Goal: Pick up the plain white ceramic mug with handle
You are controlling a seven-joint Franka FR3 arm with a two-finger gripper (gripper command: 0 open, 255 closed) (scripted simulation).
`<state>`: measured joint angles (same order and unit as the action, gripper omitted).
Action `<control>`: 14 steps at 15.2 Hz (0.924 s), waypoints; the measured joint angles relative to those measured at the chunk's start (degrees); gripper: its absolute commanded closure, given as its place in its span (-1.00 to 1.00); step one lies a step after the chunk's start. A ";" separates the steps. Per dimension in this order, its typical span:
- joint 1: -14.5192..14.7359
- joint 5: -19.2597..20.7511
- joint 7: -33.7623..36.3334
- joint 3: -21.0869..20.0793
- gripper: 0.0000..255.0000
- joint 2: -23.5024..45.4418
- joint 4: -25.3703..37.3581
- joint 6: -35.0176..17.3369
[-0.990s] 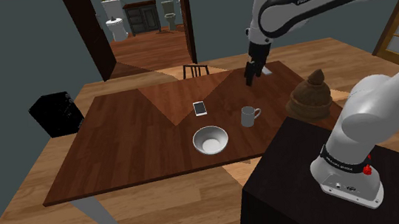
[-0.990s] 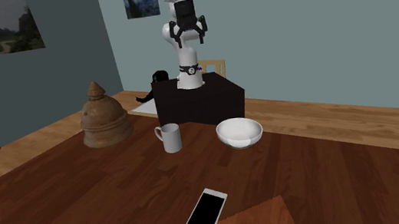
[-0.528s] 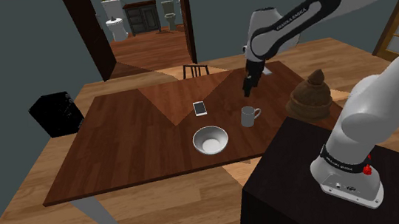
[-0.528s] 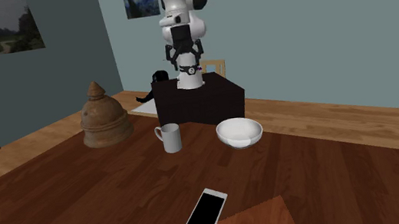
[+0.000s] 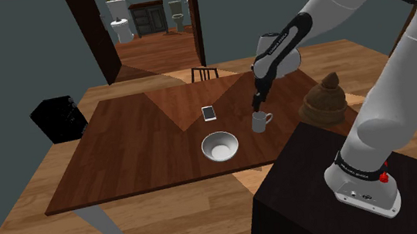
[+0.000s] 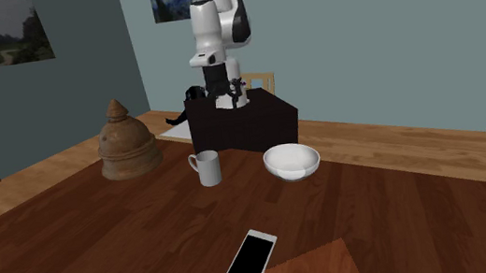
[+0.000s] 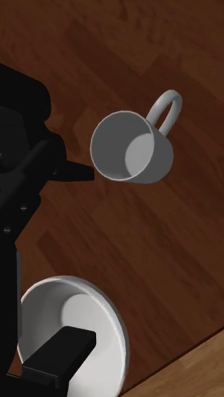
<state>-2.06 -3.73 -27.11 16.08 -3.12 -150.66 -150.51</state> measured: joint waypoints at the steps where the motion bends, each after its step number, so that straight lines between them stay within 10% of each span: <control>1: -0.03 -1.45 -1.88 0.32 -1.00 2.56 0.91 -1.51; 14: -7.45 -17.50 -19.40 -6.76 -1.00 26.67 10.31 -15.34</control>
<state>-9.51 -21.23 -46.51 9.32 23.55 -140.35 -165.86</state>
